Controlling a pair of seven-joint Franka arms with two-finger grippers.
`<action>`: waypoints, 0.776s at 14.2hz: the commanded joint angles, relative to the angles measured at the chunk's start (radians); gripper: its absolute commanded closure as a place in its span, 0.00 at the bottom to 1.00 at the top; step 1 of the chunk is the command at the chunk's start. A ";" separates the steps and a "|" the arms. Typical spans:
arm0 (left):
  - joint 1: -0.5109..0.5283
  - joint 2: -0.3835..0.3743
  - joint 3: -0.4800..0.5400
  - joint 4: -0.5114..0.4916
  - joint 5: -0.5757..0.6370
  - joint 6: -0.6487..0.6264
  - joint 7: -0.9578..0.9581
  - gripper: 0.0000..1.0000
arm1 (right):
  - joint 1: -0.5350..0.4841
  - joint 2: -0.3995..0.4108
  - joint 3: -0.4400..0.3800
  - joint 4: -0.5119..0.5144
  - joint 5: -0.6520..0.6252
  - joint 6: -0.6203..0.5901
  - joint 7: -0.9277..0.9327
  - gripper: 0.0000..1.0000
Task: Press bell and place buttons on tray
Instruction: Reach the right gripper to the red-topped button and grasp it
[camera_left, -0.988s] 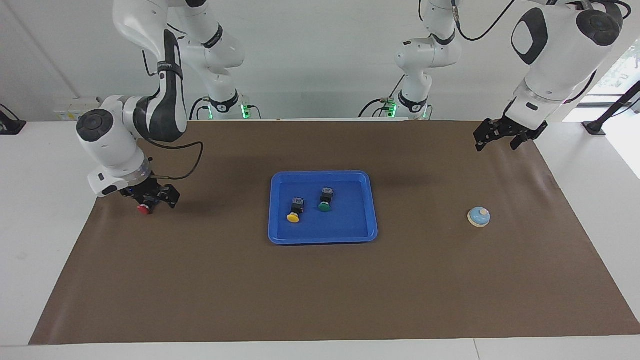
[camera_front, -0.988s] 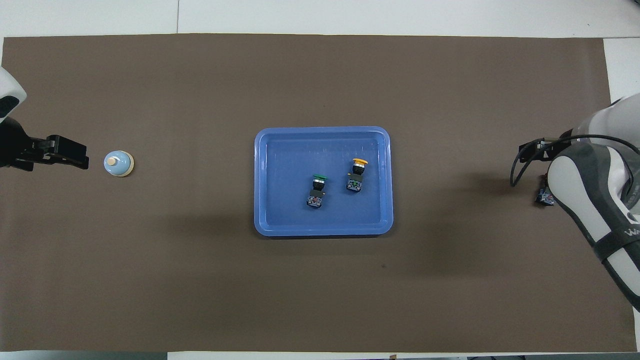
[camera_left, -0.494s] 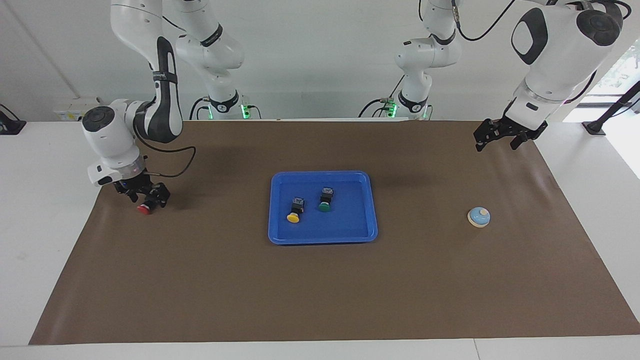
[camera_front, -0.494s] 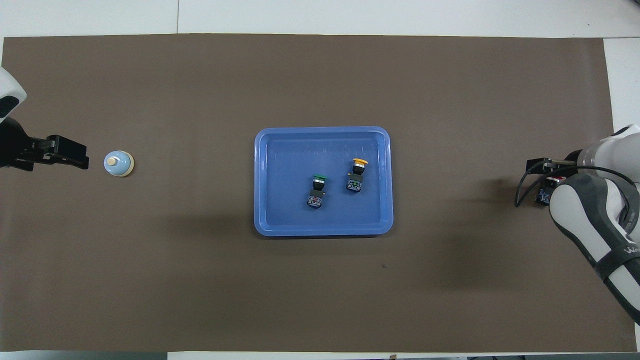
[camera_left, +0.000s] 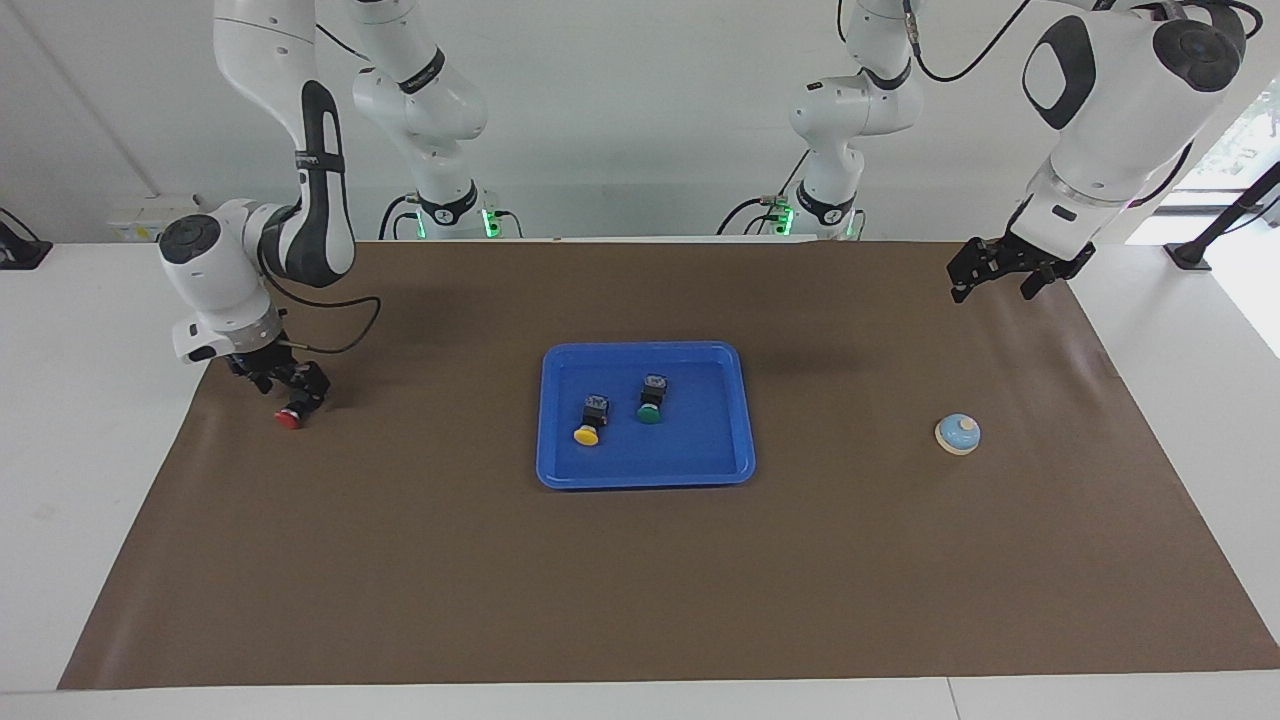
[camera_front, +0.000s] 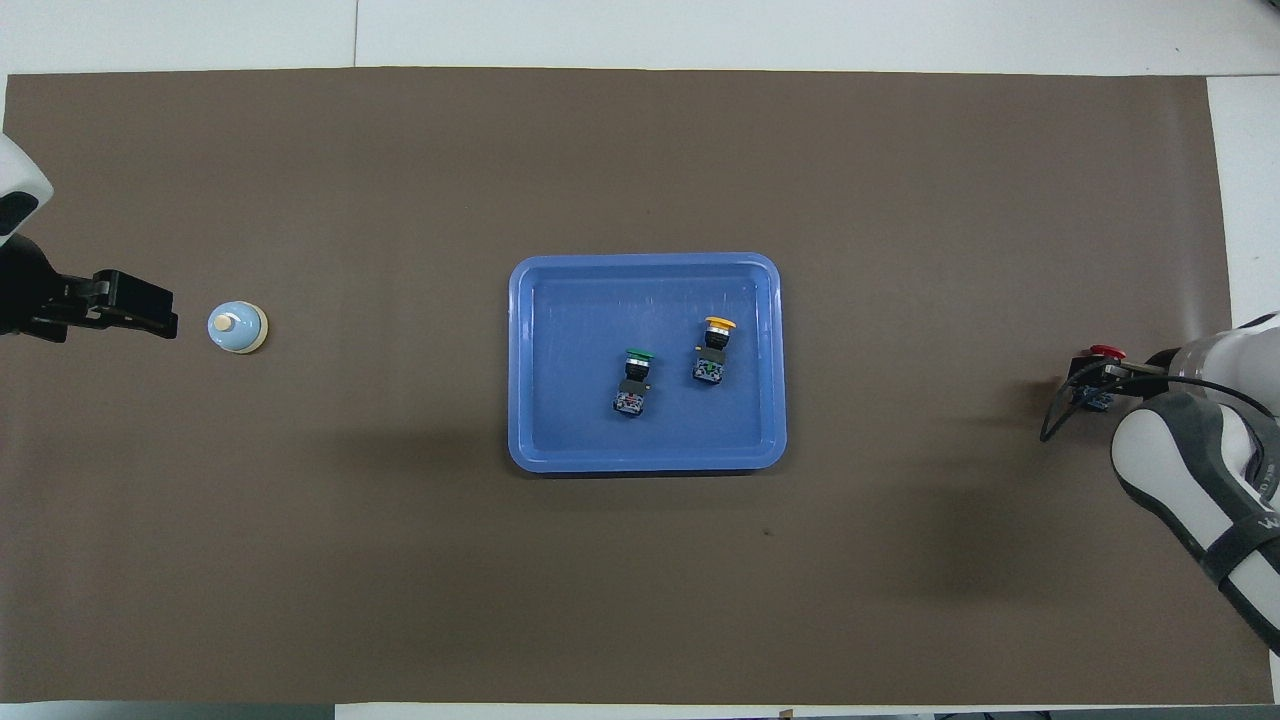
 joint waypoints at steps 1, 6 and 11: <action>0.001 -0.017 0.004 -0.010 -0.001 0.000 0.006 0.00 | -0.014 -0.035 0.014 -0.047 -0.003 0.025 0.023 0.33; 0.001 -0.017 0.004 -0.010 -0.001 0.000 0.006 0.00 | 0.002 -0.037 0.020 -0.029 -0.003 -0.008 0.017 1.00; 0.001 -0.017 0.004 -0.010 -0.001 0.000 0.006 0.00 | 0.217 0.003 0.043 0.311 0.002 -0.442 0.224 1.00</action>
